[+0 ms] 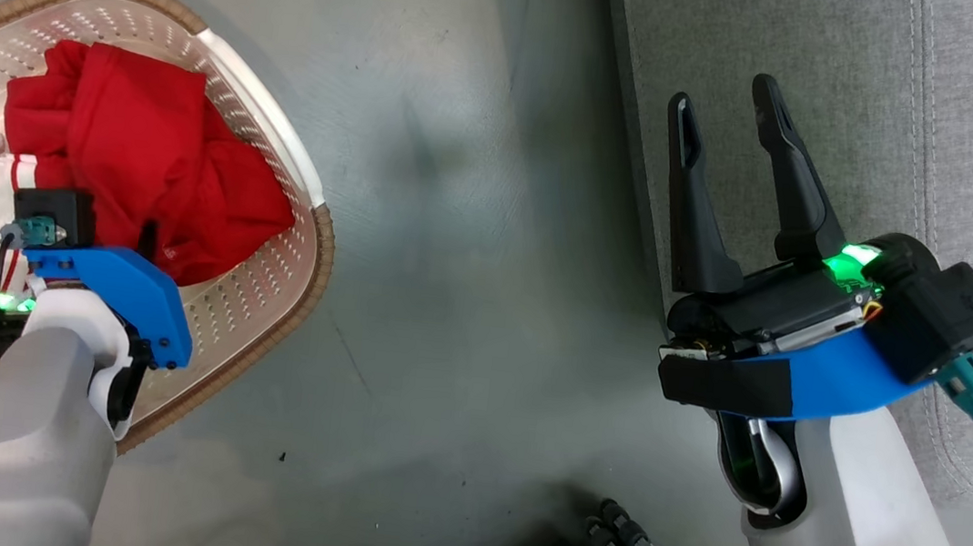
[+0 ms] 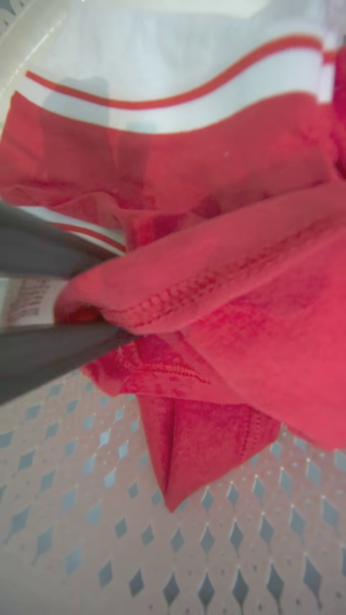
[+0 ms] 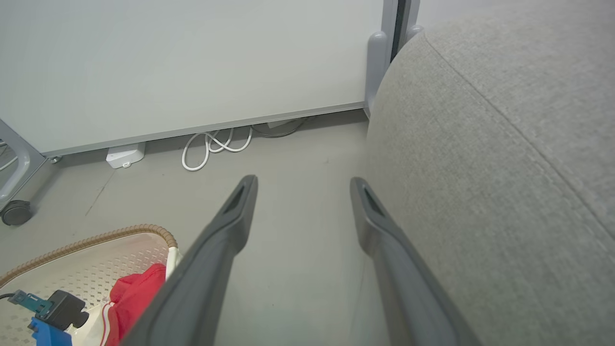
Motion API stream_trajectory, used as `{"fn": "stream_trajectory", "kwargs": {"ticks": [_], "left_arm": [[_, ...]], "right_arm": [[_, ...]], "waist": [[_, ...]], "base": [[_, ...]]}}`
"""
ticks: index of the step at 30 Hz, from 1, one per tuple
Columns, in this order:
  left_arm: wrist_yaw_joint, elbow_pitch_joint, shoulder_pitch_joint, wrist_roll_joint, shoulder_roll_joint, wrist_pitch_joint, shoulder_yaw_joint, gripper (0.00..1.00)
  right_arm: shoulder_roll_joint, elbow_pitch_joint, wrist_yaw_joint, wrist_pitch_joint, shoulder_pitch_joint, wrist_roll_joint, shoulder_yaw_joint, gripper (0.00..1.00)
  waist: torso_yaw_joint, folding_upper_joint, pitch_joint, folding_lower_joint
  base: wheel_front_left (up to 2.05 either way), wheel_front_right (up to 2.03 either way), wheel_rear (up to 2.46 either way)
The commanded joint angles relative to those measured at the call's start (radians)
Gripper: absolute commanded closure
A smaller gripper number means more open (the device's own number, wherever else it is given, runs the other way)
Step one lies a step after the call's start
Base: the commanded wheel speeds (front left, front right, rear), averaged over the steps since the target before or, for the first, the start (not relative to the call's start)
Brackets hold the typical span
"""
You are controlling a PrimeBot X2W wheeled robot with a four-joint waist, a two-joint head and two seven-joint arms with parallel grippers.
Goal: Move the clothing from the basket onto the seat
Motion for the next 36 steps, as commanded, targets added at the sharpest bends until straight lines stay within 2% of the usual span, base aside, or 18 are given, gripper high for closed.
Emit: {"fn": "stream_trajectory", "kwargs": {"ticks": [1,9,13,22,26,27,28,30,36], "left_arm": [[-0.005,0.012,-0.008,-0.004,0.002,-0.004,0.001,1.00],[-0.022,0.054,-0.018,-0.013,-0.017,-0.027,-0.013,1.00],[-0.035,0.075,-0.010,-0.014,-0.045,-0.048,-0.028,1.00],[-0.078,0.120,0.043,-0.040,-0.127,-0.083,-0.066,1.00],[-0.098,0.110,0.066,-0.069,-0.141,-0.095,-0.090,1.00],[-0.098,0.110,0.066,-0.069,-0.141,-0.095,-0.090,1.00],[-0.101,0.089,0.080,-0.096,-0.144,-0.098,-0.111,1.00],[-0.104,0.068,0.084,-0.109,-0.145,-0.096,-0.131,1.00],[-0.106,-0.068,0.112,-0.199,-0.145,-0.068,-0.275,1.00]], "right_arm": [[0.004,0.007,-0.001,-0.006,-0.017,0.006,0.002,0.00],[0.004,0.030,-0.001,-0.001,-0.015,-0.014,-0.005,0.00],[0.004,0.054,-0.001,0.003,0.002,-0.026,-0.008,0.00],[0.002,0.103,-0.001,0.048,0.089,-0.076,-0.066,0.00],[0.002,0.109,-0.001,0.078,0.138,-0.097,-0.077,0.00],[0.002,0.109,-0.001,0.078,0.138,-0.097,-0.077,0.00],[0.002,0.113,-0.001,0.098,0.164,-0.110,-0.078,0.00],[0.002,0.109,-0.001,0.107,0.173,-0.109,-0.078,0.00],[0.002,0.089,-0.001,0.156,0.248,-0.123,-0.097,0.00]], "waist": [[0.002,0.0000,-0.008,0.0000],[0.019,0.0000,-0.054,0.0000],[0.043,0.0000,-0.119,0.0000],[0.143,0.0000,-0.388,0.0000],[0.180,0.0000,-0.525,0.0000],[0.180,0.0000,-0.525,0.0000],[0.198,0.0000,-0.592,0.0000],[0.205,0.0000,-0.618,0.0000],[0.250,0.0000,-0.774,0.0000]], "base": [[0.00,0.00,0.00],[0.00,0.00,0.00],[0.00,0.00,0.00],[0.00,0.00,0.00],[0.00,0.00,0.00],[0.00,0.00,0.00],[0.00,0.00,0.00],[0.00,0.00,0.00],[0.00,0.00,0.00]]}}
